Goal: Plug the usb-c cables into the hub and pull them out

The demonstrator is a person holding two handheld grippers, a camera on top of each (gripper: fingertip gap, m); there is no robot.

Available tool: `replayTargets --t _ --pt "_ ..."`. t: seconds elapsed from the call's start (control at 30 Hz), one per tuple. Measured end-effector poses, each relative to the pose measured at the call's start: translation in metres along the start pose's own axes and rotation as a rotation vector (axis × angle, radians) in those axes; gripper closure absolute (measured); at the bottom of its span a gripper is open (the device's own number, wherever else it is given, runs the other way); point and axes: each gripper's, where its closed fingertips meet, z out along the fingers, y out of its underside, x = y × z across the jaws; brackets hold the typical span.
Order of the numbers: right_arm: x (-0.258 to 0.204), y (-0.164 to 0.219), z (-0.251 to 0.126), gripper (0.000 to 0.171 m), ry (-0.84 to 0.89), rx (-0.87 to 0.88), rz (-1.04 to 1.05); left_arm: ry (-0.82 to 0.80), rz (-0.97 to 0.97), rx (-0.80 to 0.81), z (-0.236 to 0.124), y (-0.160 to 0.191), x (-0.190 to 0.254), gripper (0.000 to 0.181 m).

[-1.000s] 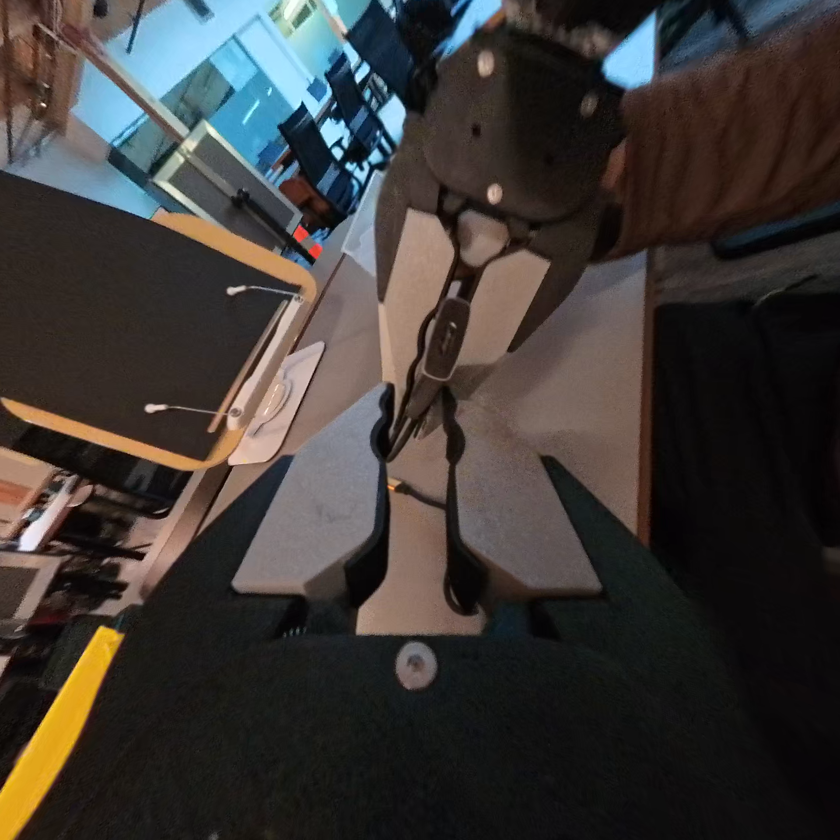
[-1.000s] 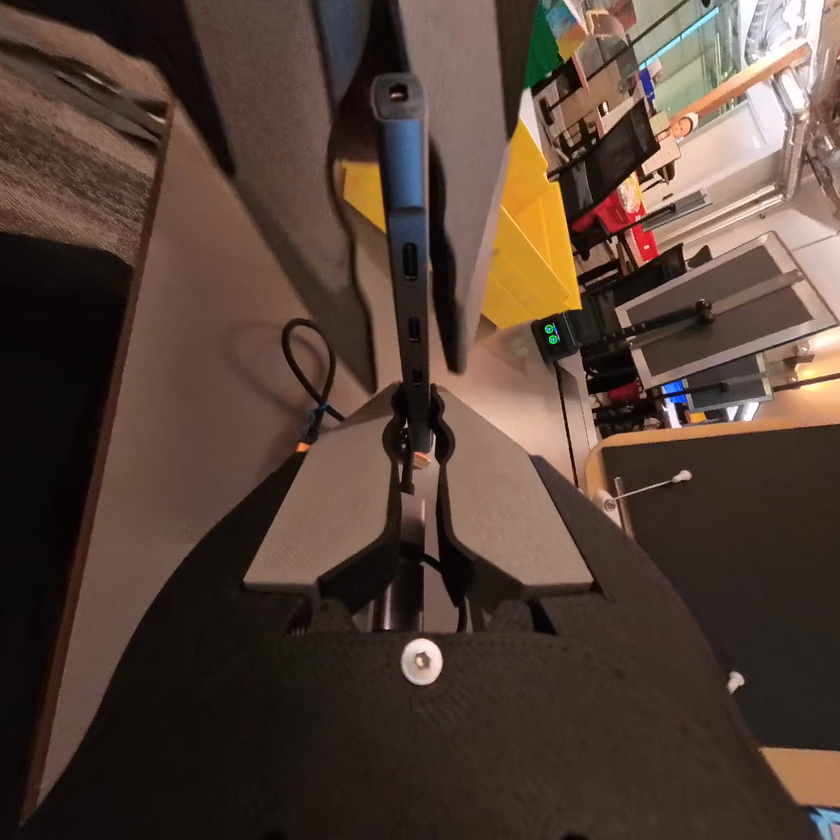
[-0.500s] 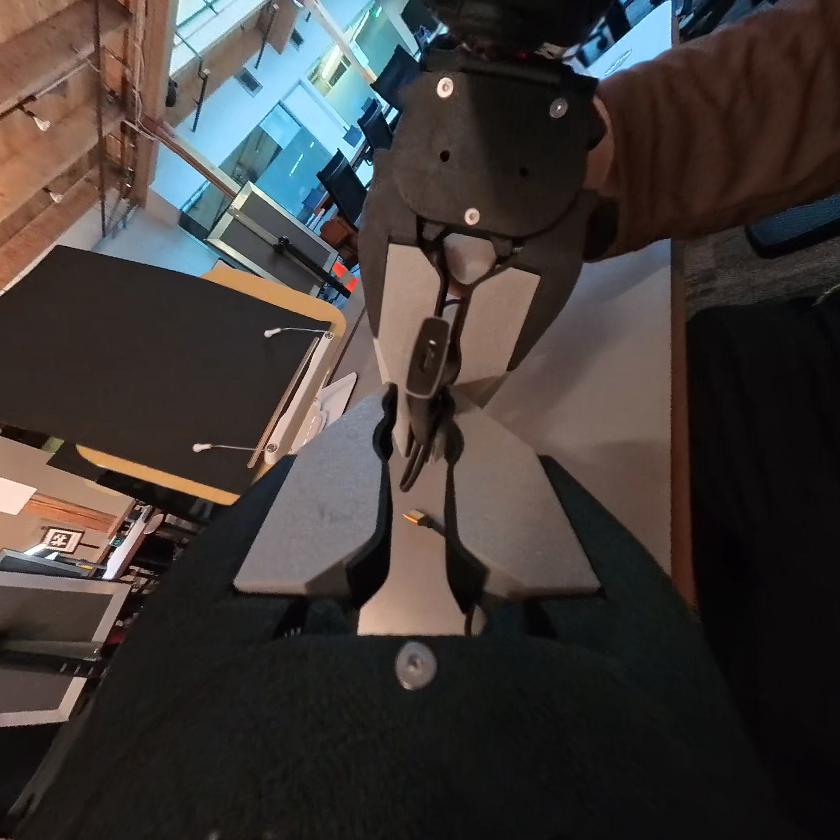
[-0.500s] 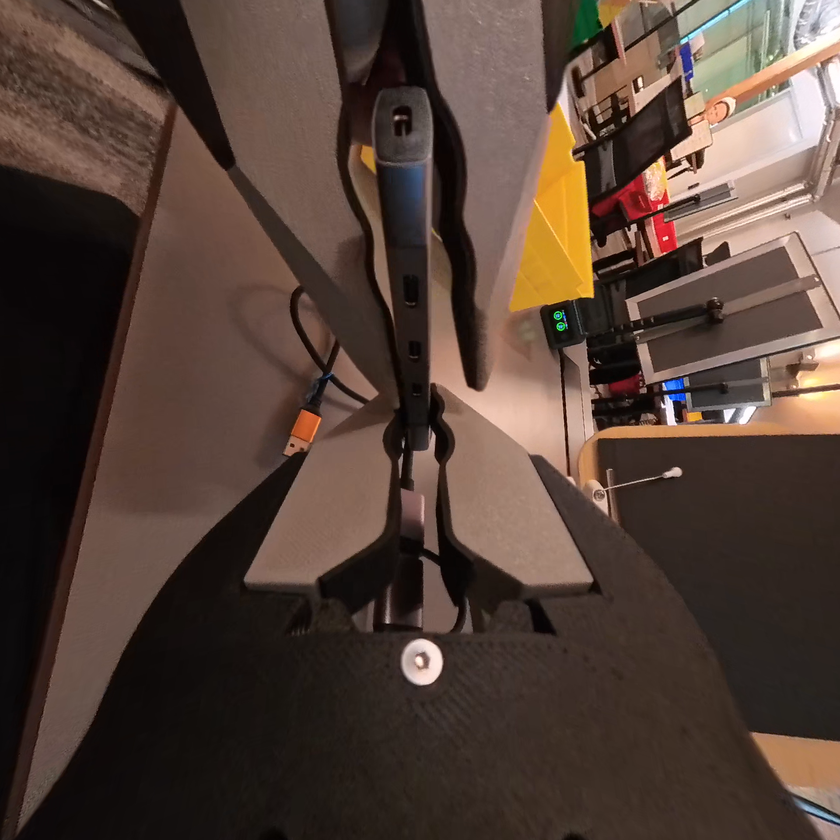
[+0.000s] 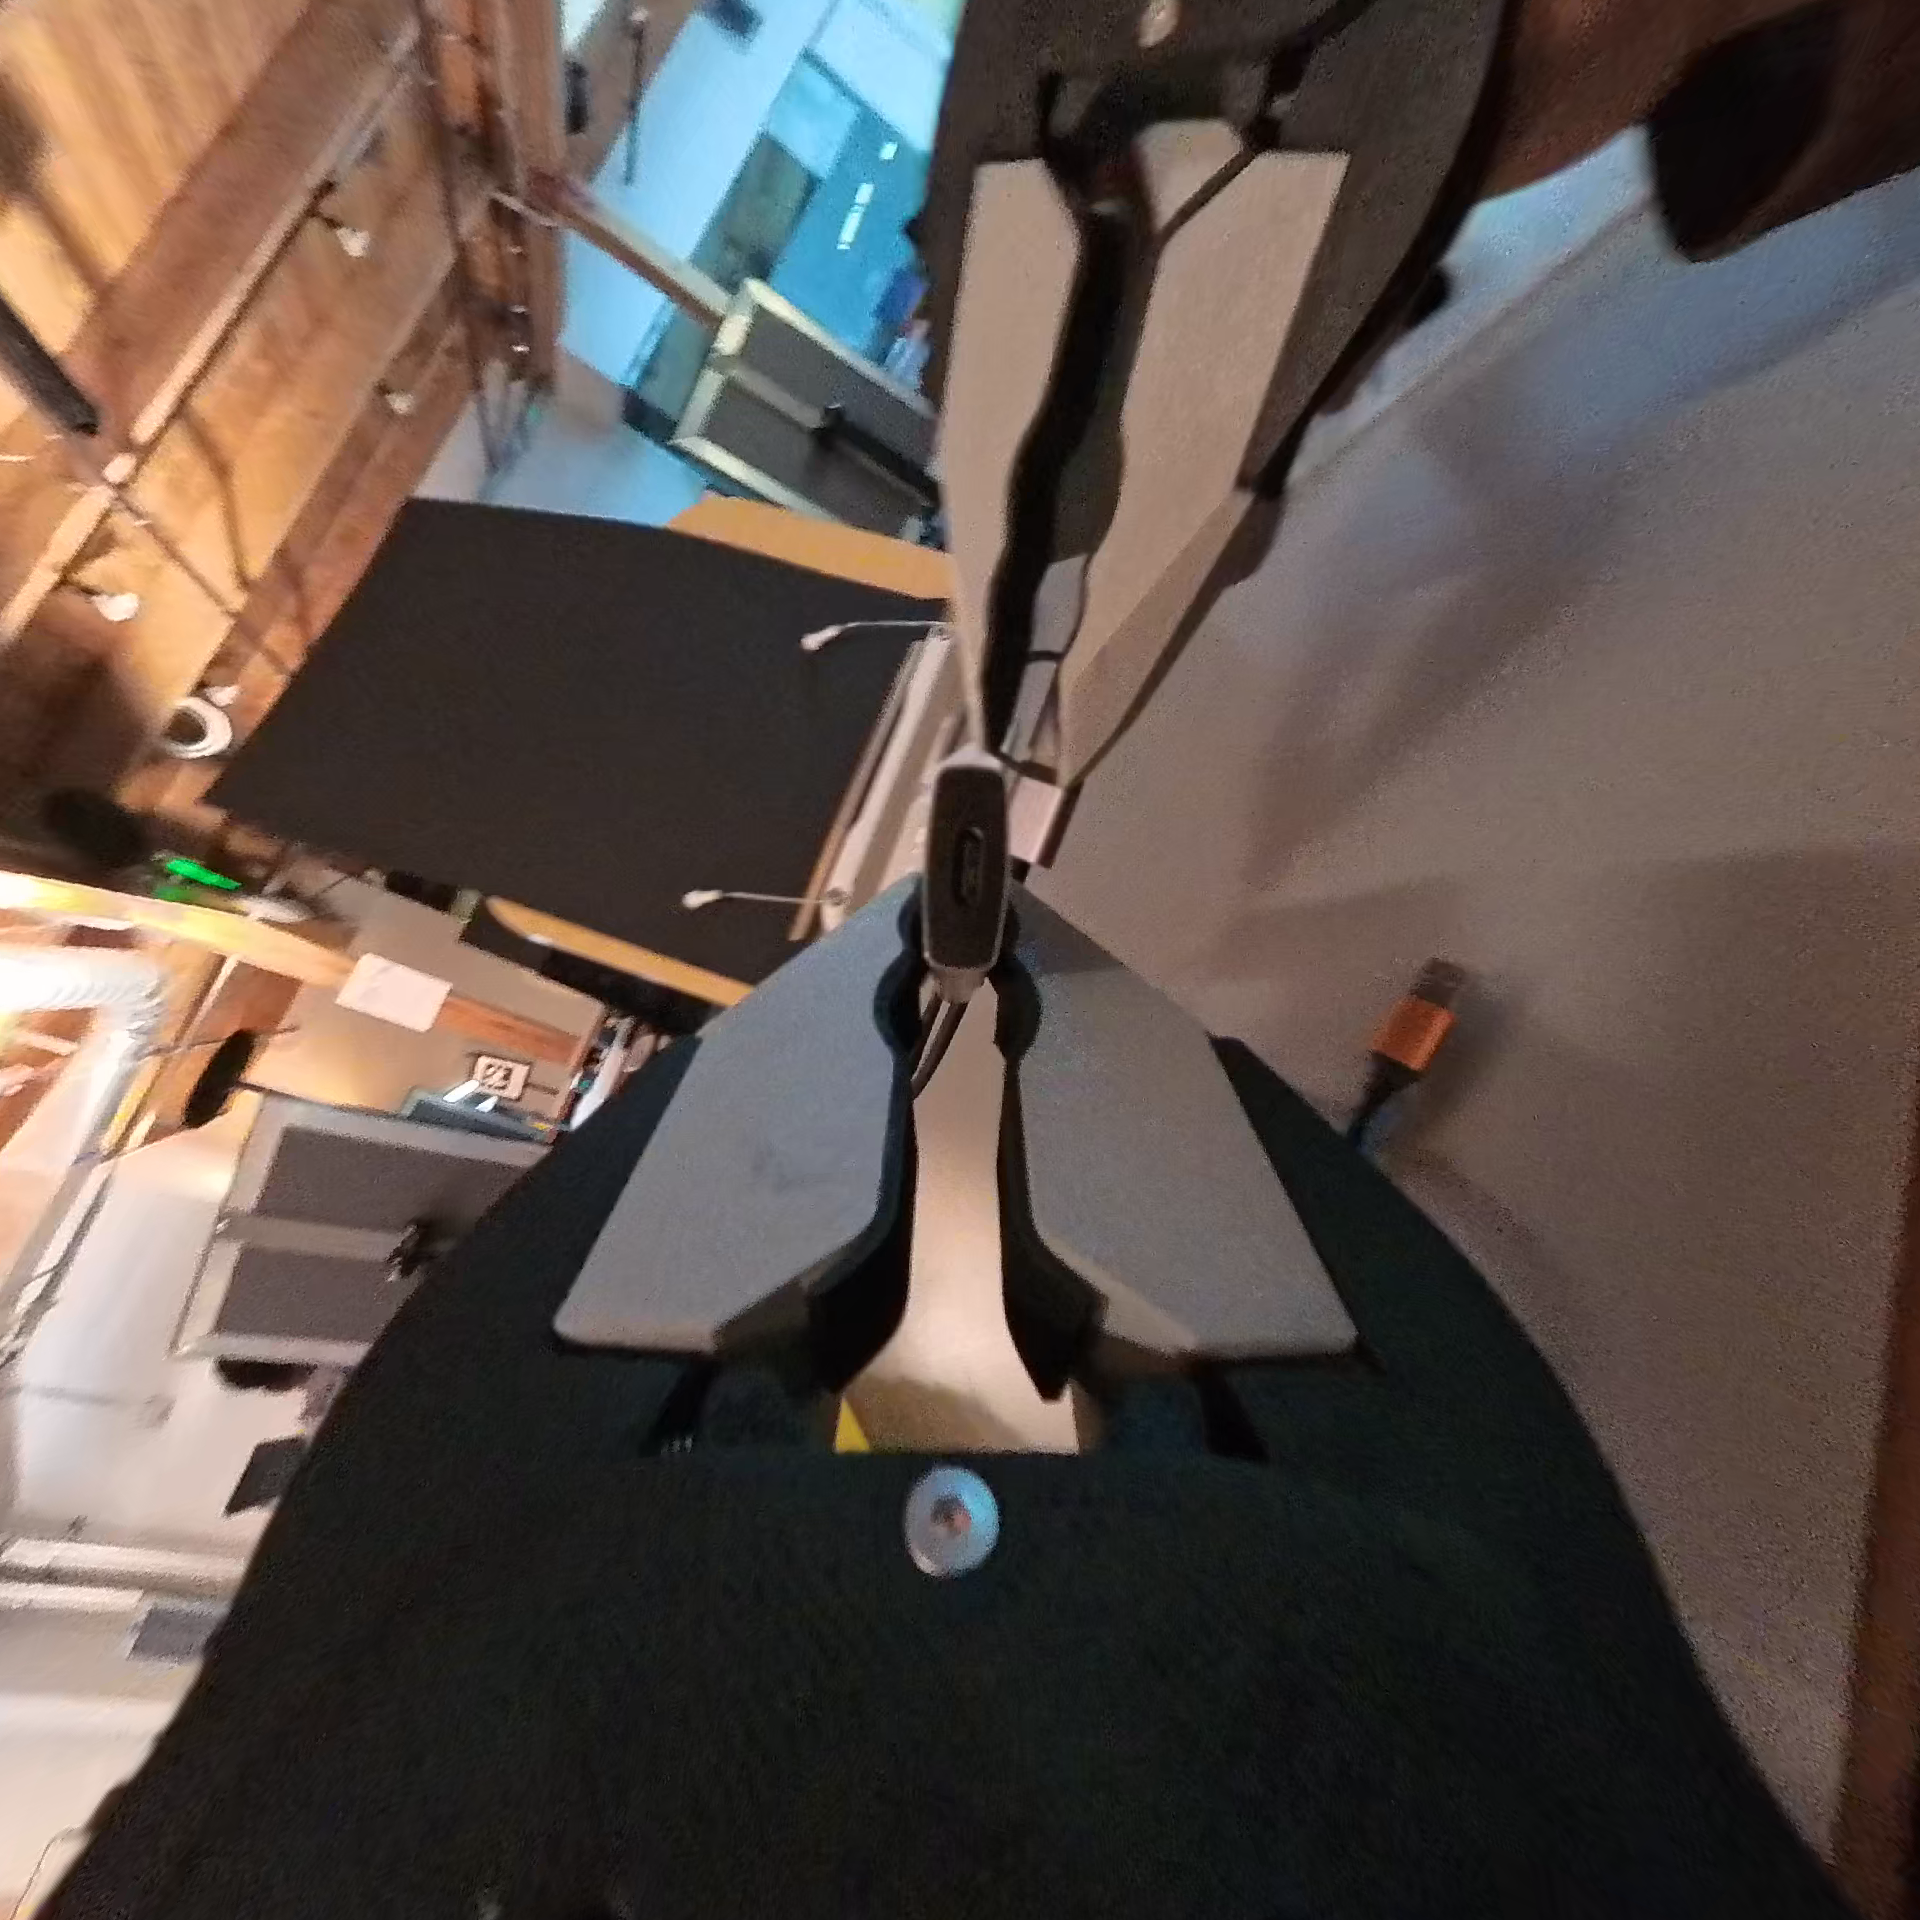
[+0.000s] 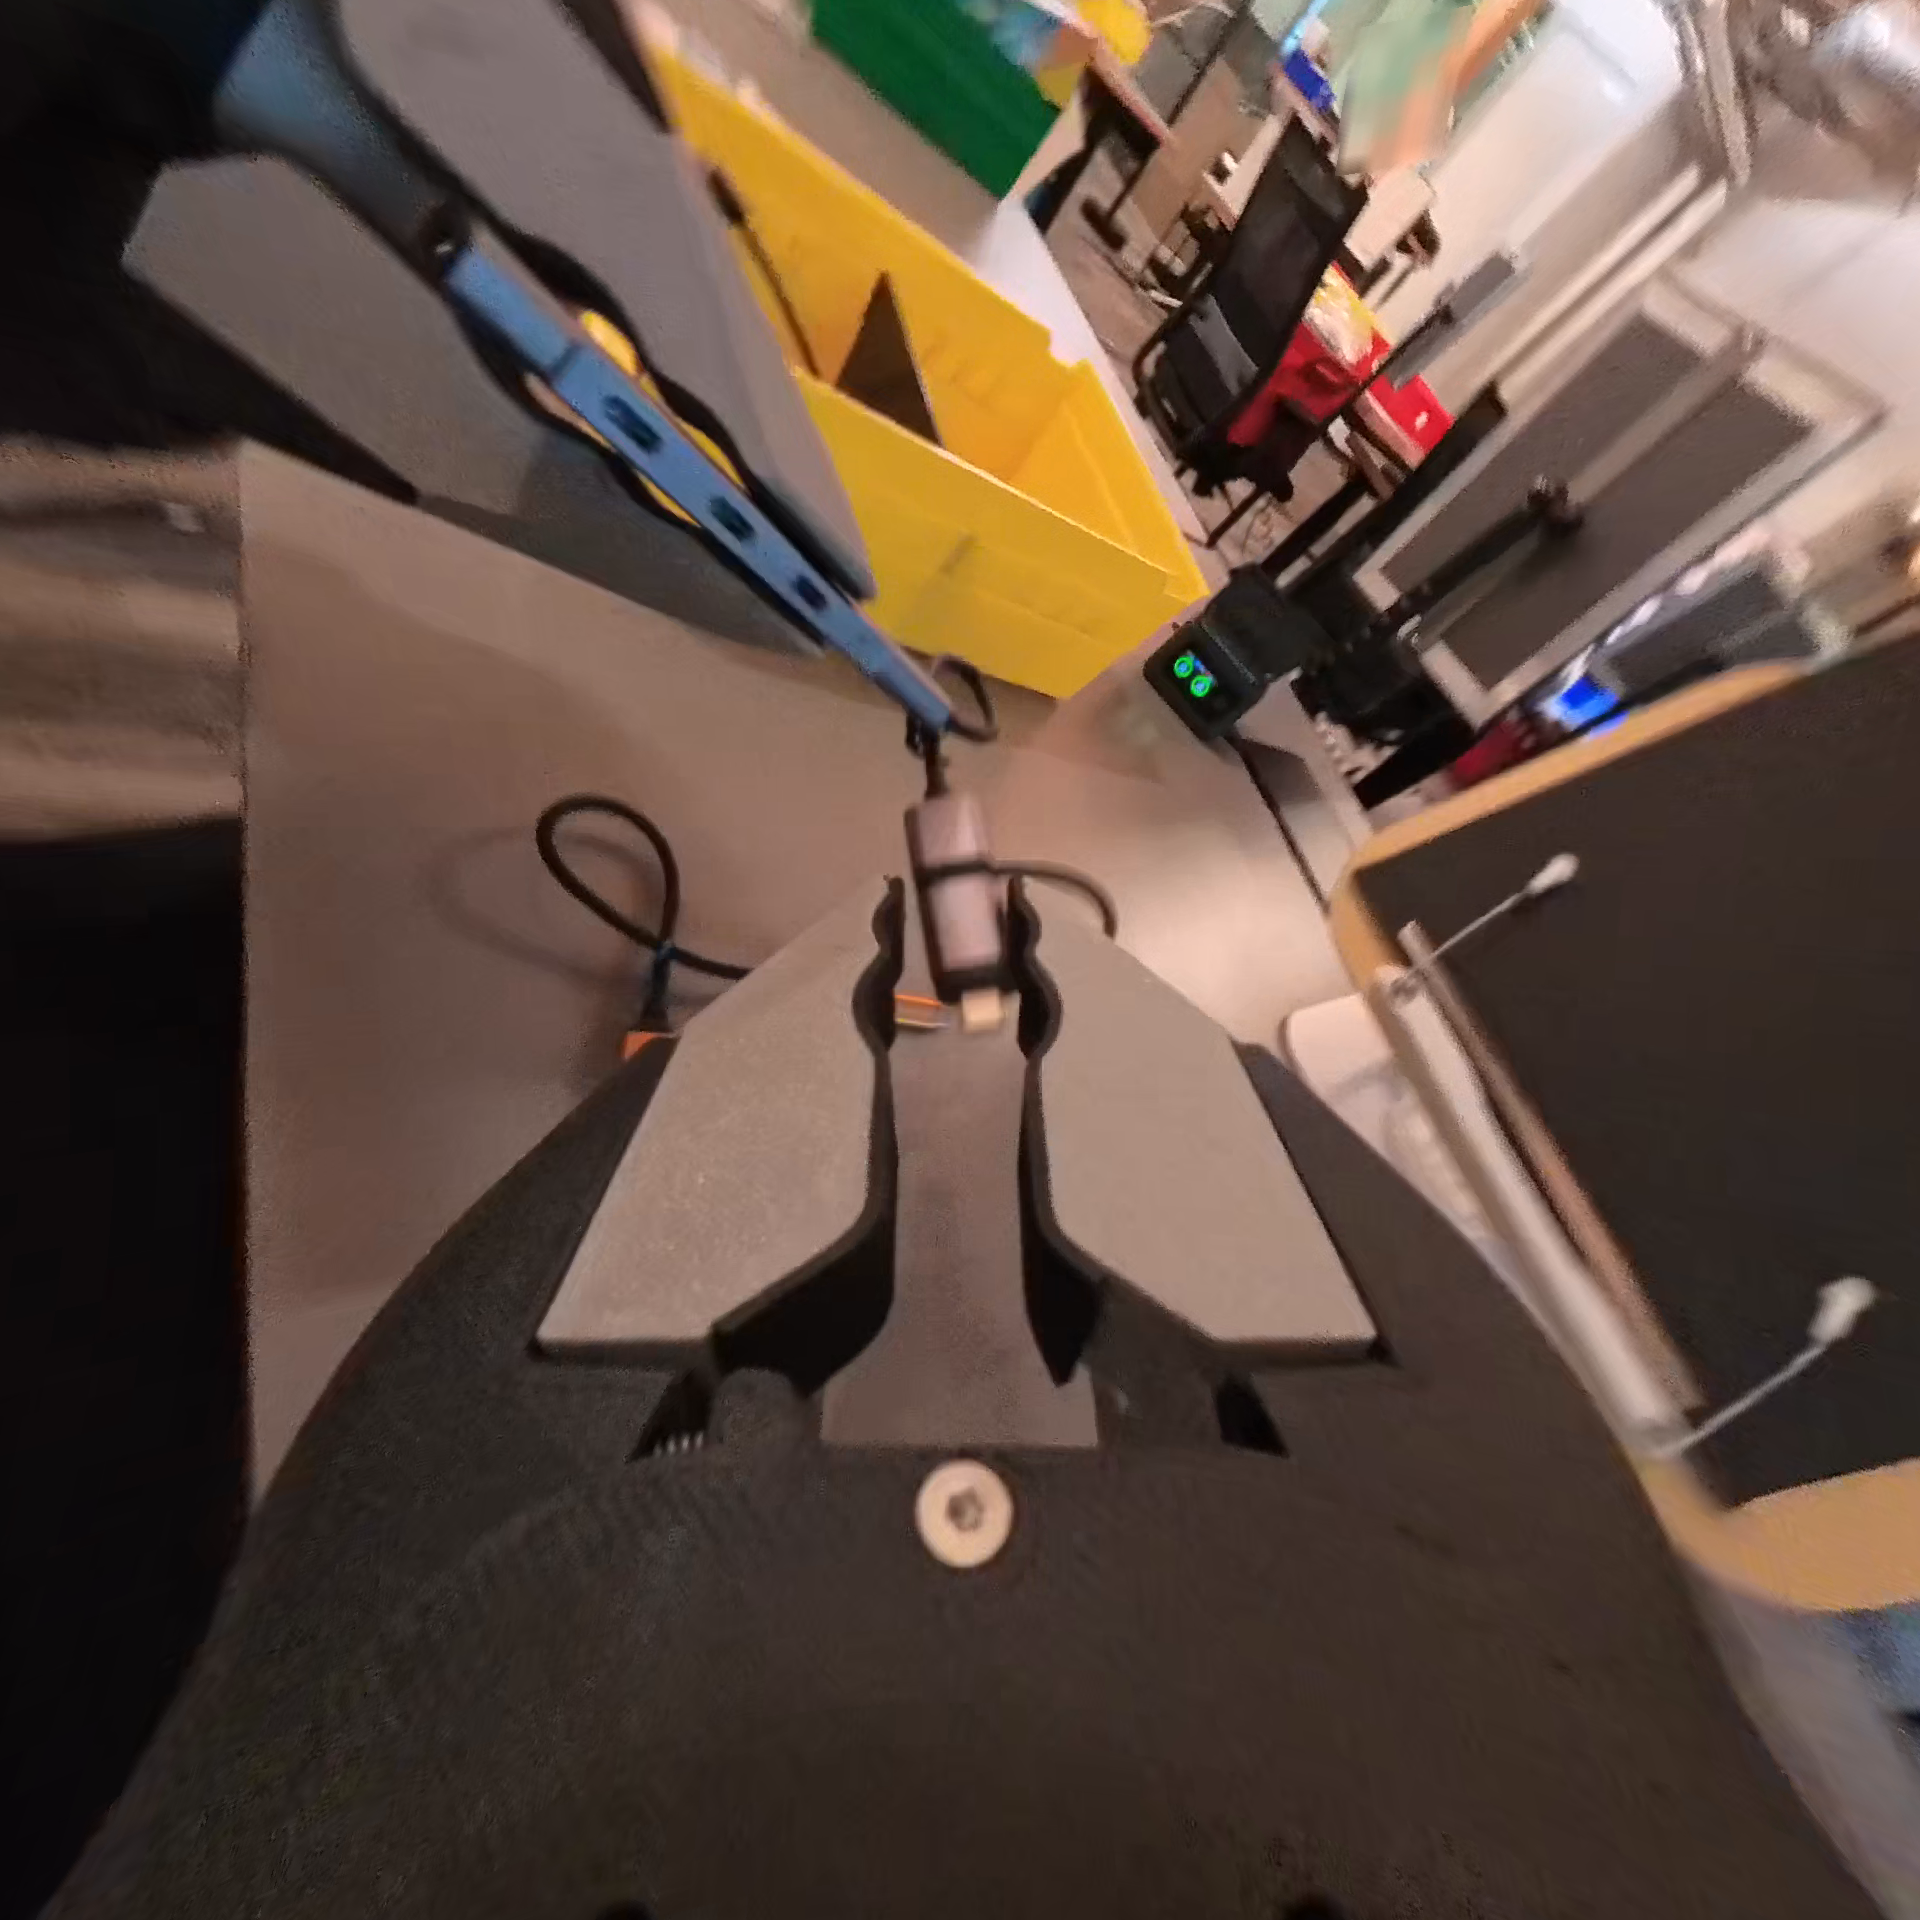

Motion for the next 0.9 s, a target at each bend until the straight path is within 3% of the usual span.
replayTargets --t 0.03,0.13,0.2,0.3,0.37,0.5,0.67,0.77,0.9 --pt "0.004 0.001 -0.001 0.154 -0.002 0.017 0.095 -0.044 -0.008 0.001 -0.001 0.003 -0.009 0.174" --pt "0.006 0.012 0.007 0.156 -0.046 0.06 0.424 -0.172 -0.015 -0.026 -0.003 0.016 -0.031 0.174" --pt "-0.003 0.032 0.021 0.145 -0.086 0.013 0.595 -0.211 -0.008 -0.066 -0.002 0.026 -0.037 0.174" --pt "-0.02 0.058 0.039 0.127 -0.094 -0.093 0.718 -0.244 -0.006 -0.117 -0.001 0.037 -0.042 0.174" --pt "-0.032 0.053 0.045 0.12 -0.11 -0.075 0.755 -0.261 -0.02 -0.132 -0.002 0.041 -0.046 0.174" --pt "-0.065 0.039 0.064 0.117 -0.162 -0.127 0.671 -0.303 -0.059 -0.159 -0.003 0.048 -0.056 0.174" --pt "-0.108 0.033 0.076 0.148 -0.318 -0.183 0.473 -0.306 -0.049 -0.169 -0.004 0.05 -0.055 0.174" --pt "-0.115 0.057 0.067 0.149 -0.354 -0.296 0.387 -0.297 -0.04 -0.156 -0.005 0.05 -0.053 0.174" --pt "-0.093 0.095 0.038 0.152 -0.315 -0.431 0.386 -0.289 -0.051 -0.135 -0.005 0.05 -0.053 0.174"
